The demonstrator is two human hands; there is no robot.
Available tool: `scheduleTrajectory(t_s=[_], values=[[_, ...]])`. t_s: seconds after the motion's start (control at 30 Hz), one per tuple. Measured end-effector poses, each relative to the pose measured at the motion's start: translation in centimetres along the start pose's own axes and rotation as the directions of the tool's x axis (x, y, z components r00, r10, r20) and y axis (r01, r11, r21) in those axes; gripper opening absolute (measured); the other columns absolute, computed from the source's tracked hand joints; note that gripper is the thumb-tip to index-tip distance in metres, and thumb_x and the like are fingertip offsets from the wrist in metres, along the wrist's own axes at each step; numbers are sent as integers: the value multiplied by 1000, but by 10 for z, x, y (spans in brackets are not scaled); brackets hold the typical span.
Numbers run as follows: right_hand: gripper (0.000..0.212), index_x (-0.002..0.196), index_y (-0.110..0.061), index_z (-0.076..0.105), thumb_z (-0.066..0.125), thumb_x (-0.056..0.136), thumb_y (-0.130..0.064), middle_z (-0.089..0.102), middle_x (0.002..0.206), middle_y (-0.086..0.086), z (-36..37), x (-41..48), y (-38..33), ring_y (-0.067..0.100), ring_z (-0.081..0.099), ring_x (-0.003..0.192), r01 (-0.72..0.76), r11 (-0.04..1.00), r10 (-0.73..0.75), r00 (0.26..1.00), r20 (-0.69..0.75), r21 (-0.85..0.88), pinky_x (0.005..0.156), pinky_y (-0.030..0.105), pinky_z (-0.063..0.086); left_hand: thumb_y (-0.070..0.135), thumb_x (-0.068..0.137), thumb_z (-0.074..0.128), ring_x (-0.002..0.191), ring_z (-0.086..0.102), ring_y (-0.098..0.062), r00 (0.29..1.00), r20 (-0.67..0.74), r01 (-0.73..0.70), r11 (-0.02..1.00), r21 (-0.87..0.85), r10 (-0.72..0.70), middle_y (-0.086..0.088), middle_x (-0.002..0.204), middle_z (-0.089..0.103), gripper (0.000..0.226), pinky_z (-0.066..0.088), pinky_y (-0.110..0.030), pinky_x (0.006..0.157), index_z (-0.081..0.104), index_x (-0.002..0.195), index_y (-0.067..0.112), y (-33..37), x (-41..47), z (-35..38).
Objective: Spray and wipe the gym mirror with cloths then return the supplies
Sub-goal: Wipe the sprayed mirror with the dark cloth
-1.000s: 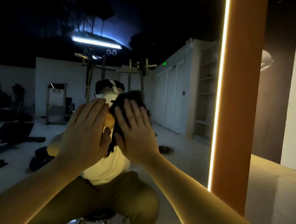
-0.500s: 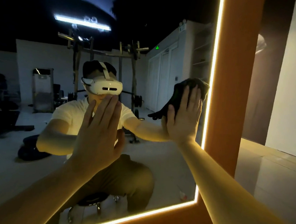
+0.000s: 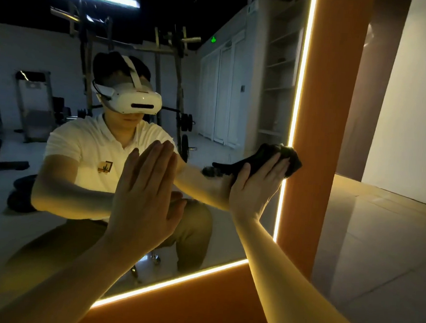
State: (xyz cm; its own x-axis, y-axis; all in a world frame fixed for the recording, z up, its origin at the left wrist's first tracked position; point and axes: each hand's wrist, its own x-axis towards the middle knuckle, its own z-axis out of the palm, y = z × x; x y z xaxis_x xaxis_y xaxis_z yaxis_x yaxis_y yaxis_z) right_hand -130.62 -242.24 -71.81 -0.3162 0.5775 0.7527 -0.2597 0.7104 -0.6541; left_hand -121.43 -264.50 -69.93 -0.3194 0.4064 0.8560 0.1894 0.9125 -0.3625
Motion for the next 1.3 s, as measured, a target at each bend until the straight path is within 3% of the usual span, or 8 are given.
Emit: scheduleTrajectory(t_s=[0.37,0.6,0.77,0.87,0.93,1.1,1.2,1.3], values=[[75,161,1,23,17,107,-51,22,166,27,11,-58,5,43,21,154,-258,966,260,962,-78,29,124,60,21,73,87,49,159,15,-40,993,115,7,991,137,-23,-23,171,12,111,20,-63,124,25,160,-7,-16,-35,-4],[72,165,-10,12,36,106,-43,4,172,16,6,-54,-95,30,-3,160,213,971,-219,974,50,113,129,50,3,68,91,54,159,15,-37,997,61,32,996,87,-37,-23,171,15,106,23,-61,124,25,159,-8,-21,-39,-7],[63,162,-14,27,46,106,-36,12,171,13,3,-107,-116,29,3,160,704,672,-740,640,207,229,129,47,3,58,99,47,157,21,-42,986,-25,167,983,71,-166,-29,167,22,93,23,-62,124,27,158,-10,-34,-59,-15],[61,160,-17,34,50,104,-35,23,169,11,0,-93,-94,27,8,160,831,507,-859,463,220,230,129,47,6,67,92,56,157,21,-41,984,7,177,980,88,-178,-29,167,23,105,22,-61,125,29,157,-10,-34,-69,-11],[65,161,-20,30,49,102,-38,21,169,10,-3,-72,-69,26,4,160,806,567,-819,530,222,169,129,47,2,73,88,61,158,18,-41,981,44,182,978,106,-188,-27,168,19,113,22,-62,125,29,157,-10,-33,-70,-10],[65,161,-3,26,32,105,-37,20,168,23,-4,-23,-2,40,17,156,371,928,-372,928,10,35,123,62,21,70,80,62,159,14,-38,981,51,182,980,81,-186,-24,170,15,118,18,-60,126,22,160,-8,-33,-70,-12],[67,161,-1,23,30,105,-36,20,168,24,1,-19,-17,41,17,156,87,994,-85,996,-30,68,121,64,22,71,78,62,160,12,-37,985,72,153,985,77,-158,-23,171,12,121,16,-58,127,22,160,-8,-38,-73,-13],[69,164,-6,16,30,106,-40,11,171,20,3,-42,-65,36,7,159,171,984,-173,985,27,59,127,58,11,70,80,63,159,14,-37,990,76,118,992,49,-122,-23,171,13,118,18,-59,127,25,159,-8,-44,-76,-17]])
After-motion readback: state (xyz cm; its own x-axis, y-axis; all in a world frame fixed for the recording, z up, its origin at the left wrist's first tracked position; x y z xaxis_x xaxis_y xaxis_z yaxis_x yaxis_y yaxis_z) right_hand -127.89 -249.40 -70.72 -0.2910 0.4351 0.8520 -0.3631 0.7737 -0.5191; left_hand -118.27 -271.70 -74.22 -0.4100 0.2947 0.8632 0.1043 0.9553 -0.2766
